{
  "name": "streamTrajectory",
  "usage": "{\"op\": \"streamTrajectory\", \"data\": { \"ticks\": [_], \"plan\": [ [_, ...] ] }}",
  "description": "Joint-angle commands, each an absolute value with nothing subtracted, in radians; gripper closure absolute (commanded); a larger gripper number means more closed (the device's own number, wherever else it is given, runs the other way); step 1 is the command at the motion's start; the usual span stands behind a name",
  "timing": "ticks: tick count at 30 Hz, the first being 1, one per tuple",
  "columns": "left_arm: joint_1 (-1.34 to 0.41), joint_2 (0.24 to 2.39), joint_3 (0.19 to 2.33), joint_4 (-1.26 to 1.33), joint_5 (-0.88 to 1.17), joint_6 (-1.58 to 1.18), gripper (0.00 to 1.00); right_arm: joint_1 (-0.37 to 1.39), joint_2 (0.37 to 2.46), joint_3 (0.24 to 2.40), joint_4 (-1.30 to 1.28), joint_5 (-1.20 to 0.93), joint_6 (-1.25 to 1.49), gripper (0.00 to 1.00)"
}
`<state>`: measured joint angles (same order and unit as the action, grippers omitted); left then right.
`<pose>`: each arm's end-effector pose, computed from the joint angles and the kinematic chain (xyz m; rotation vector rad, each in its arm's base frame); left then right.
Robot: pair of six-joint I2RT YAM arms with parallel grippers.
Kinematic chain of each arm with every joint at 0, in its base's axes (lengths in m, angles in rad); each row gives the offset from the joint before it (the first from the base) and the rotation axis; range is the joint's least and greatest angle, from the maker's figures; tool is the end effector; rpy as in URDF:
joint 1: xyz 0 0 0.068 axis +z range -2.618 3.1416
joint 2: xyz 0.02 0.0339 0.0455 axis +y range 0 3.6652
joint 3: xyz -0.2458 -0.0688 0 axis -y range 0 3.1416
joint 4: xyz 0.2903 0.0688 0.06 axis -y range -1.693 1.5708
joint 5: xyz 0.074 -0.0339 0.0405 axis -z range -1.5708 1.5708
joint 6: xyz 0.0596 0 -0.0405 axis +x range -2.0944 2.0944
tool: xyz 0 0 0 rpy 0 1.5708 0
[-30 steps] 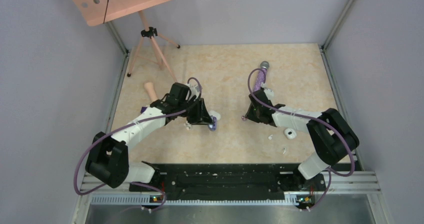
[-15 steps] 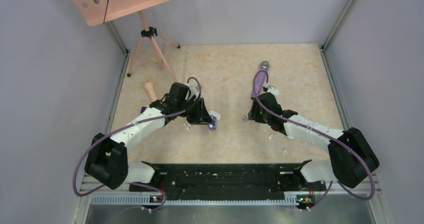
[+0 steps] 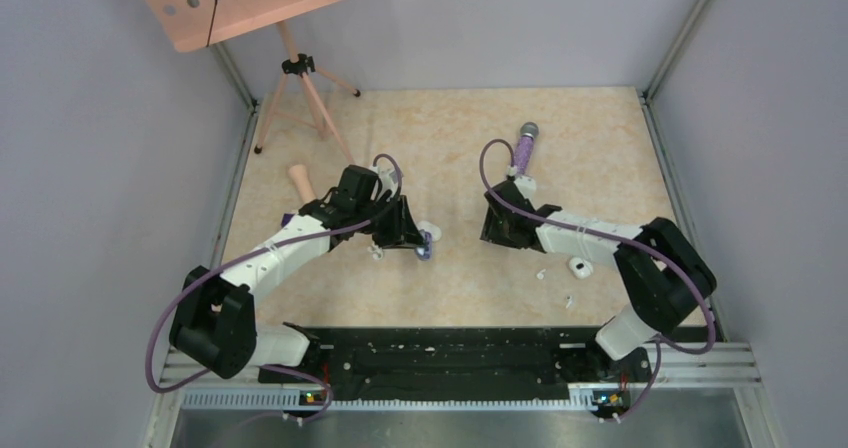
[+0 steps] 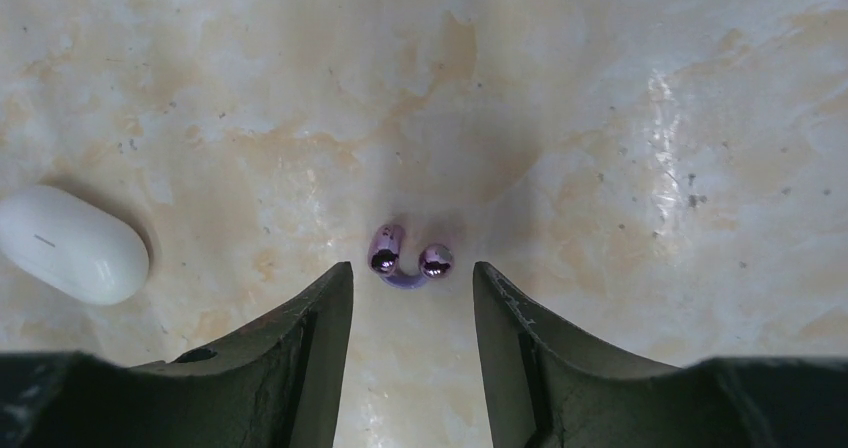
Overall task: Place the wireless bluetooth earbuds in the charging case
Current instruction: Pick up the earbud from the center of the board.
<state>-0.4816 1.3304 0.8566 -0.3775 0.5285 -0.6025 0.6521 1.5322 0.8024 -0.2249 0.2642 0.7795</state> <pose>0.2784 -0.1794 0.1788 0.1060 2.5853 -1.0962 0.2820 0.1957 0.1029 0.2642 2.4843 0.2709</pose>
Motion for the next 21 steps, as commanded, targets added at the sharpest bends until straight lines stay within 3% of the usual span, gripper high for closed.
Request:
{"op": "streamTrajectory", "data": {
  "ticks": [1,21],
  "plan": [
    [-0.486,1.299,0.869,-0.374,0.522,-0.595,1.00,0.685,1.614,0.897,-0.264,0.297,0.831,0.53],
    [-0.487,1.280,0.859,-0.379,0.515,-0.586,1.00,0.707,1.677,0.964,-0.292,0.324,0.770,0.66]
  ]
}}
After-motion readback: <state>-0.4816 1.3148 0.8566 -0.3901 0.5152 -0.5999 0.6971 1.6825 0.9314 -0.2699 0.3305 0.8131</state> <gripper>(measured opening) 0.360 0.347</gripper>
